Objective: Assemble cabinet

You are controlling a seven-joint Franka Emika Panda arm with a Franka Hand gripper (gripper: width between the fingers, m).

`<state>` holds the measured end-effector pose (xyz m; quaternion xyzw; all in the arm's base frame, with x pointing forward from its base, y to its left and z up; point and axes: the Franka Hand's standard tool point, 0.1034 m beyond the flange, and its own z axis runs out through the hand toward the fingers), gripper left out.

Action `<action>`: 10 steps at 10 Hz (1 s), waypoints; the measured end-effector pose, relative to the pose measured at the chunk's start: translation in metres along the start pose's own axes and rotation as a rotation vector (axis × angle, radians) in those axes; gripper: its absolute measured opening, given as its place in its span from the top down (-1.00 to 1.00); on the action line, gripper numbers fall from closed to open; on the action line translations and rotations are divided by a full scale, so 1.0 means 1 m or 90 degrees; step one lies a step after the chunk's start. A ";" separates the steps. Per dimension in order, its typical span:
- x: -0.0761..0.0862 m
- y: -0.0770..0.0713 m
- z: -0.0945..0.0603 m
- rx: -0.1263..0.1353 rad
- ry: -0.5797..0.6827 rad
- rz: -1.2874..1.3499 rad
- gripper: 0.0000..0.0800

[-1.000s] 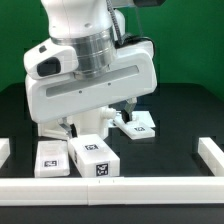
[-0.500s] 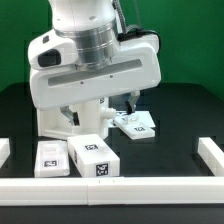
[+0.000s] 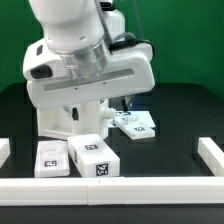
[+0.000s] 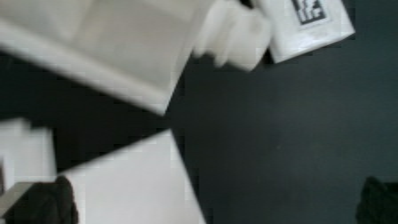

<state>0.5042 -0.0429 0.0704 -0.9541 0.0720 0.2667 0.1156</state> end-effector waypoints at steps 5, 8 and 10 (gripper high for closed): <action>-0.005 0.005 0.006 0.022 -0.181 0.020 -0.99; -0.010 0.007 0.013 0.049 -0.254 0.102 -0.99; -0.010 0.007 0.014 0.049 -0.253 0.101 -0.99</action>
Offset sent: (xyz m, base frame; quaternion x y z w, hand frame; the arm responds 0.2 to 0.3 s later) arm 0.0000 0.0000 0.0000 0.0000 -0.1296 0.0000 0.9916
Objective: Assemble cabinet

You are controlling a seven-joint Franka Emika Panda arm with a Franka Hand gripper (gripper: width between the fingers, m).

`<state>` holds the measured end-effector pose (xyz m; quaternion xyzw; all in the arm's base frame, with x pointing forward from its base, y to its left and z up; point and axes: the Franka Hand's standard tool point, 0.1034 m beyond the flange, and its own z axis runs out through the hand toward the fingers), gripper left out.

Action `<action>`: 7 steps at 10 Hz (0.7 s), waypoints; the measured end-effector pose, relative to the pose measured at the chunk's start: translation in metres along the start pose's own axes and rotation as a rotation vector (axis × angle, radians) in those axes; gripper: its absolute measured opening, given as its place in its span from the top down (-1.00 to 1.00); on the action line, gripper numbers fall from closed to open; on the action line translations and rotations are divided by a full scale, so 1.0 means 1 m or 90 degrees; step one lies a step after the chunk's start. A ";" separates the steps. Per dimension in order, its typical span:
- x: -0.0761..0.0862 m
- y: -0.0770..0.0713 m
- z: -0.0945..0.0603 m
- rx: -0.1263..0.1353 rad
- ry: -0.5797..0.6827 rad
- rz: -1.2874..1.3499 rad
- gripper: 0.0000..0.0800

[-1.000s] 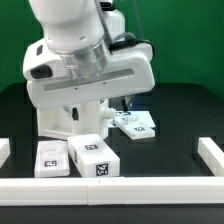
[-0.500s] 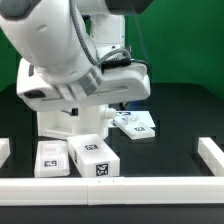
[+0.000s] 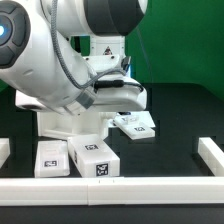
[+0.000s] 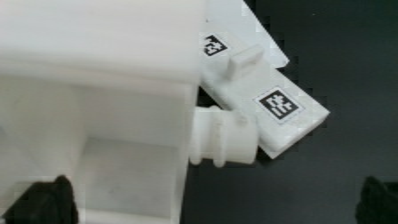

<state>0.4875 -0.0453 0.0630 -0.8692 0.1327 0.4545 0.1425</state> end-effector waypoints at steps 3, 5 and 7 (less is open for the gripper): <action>0.003 0.003 0.008 0.011 -0.038 0.032 -0.99; 0.007 0.003 0.009 0.010 -0.038 0.033 -0.99; 0.008 0.004 0.011 0.011 -0.041 0.036 -0.99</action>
Offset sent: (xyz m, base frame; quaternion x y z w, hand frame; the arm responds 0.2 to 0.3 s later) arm 0.0105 0.0039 -0.0135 0.0274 -0.0528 0.0311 0.9977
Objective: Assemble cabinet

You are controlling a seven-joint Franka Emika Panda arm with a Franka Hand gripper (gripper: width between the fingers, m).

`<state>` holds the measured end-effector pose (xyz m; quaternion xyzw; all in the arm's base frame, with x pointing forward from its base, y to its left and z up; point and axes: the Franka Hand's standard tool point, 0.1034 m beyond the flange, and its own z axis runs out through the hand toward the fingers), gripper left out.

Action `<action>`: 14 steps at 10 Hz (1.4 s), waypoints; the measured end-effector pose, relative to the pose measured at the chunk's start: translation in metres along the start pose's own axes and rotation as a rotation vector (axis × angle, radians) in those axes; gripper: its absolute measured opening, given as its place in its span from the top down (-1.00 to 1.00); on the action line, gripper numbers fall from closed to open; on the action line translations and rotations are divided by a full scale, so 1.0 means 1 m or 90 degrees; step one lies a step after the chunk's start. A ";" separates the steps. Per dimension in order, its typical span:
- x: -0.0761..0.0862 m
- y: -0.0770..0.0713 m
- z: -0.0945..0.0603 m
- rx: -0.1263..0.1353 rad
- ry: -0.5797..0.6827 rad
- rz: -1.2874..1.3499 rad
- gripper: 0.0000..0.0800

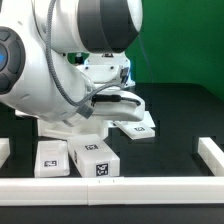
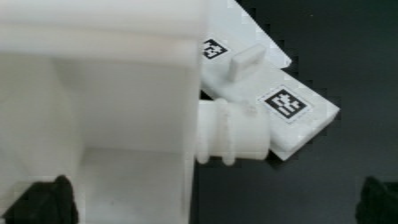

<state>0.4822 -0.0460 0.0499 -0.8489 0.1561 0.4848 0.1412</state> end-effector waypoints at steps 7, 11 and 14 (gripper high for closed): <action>0.013 0.007 0.033 0.003 -0.036 0.046 -0.99; 0.013 0.007 0.041 -0.005 -0.043 0.047 -0.99; 0.009 0.014 0.059 -0.006 -0.070 0.048 -0.99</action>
Offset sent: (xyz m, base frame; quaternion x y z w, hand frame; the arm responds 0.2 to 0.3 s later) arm 0.0000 0.0000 0.0000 0.0000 0.0000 0.0000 1.0000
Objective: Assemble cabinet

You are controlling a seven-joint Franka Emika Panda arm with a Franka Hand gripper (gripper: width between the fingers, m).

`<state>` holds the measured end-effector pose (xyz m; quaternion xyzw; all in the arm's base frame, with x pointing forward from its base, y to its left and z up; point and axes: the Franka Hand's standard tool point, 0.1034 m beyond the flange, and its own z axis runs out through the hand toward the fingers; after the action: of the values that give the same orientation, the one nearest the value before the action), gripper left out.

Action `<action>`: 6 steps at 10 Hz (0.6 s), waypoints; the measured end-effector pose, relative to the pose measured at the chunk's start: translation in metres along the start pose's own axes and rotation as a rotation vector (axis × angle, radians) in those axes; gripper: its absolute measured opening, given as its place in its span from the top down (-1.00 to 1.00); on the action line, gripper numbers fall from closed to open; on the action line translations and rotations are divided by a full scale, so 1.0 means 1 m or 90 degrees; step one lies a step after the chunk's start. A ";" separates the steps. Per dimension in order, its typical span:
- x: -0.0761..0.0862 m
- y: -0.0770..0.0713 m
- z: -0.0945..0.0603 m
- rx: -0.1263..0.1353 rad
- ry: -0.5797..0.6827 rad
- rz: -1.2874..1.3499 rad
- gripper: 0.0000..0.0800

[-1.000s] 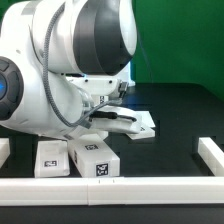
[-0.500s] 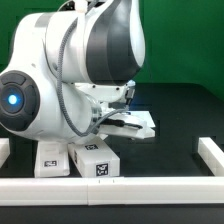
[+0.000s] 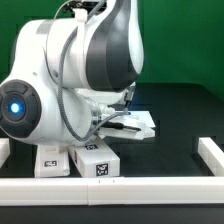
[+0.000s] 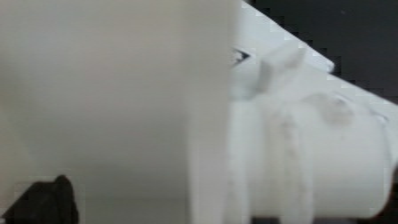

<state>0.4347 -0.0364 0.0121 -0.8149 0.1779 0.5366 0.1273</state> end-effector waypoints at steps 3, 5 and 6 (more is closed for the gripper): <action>0.000 0.001 0.000 0.001 0.001 0.000 -0.93; 0.000 0.001 0.000 0.001 0.001 0.000 -0.04; 0.000 0.001 0.000 0.001 0.001 0.000 0.30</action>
Offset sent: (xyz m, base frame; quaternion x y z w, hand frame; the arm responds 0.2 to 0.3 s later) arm 0.0000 0.0000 0.0000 0.0000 0.0000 0.0000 1.0000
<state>0.4340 -0.0372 0.0119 -0.8151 0.1786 0.5361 0.1278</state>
